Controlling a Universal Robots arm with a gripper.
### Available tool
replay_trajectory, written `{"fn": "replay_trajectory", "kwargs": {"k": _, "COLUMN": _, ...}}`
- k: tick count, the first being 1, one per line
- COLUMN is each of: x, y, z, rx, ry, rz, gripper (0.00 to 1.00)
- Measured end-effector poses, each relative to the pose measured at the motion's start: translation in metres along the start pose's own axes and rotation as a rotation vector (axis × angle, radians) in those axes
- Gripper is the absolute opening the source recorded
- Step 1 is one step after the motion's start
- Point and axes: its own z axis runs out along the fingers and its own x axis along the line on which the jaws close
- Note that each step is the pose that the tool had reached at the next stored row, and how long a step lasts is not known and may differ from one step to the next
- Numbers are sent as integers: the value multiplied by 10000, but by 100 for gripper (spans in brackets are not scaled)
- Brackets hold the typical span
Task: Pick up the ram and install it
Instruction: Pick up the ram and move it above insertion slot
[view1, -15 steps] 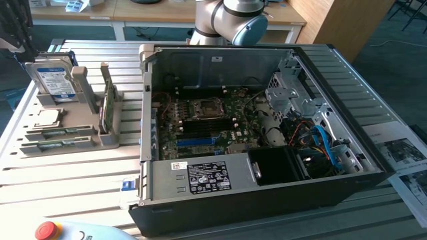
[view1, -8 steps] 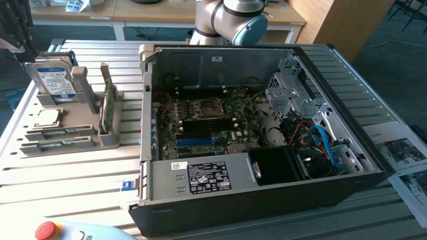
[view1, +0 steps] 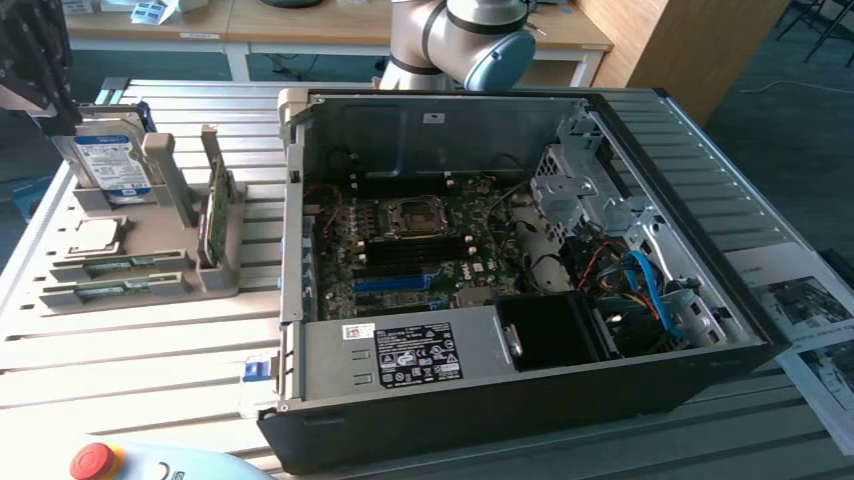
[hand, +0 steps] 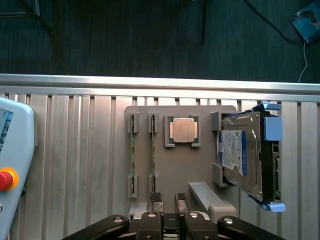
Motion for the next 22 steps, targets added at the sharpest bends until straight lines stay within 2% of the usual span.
{"fn": "replay_trajectory", "kwargs": {"k": 22, "x": 9, "y": -18, "z": 399, "rx": 0, "ry": 0, "rz": 0, "gripper": 24}}
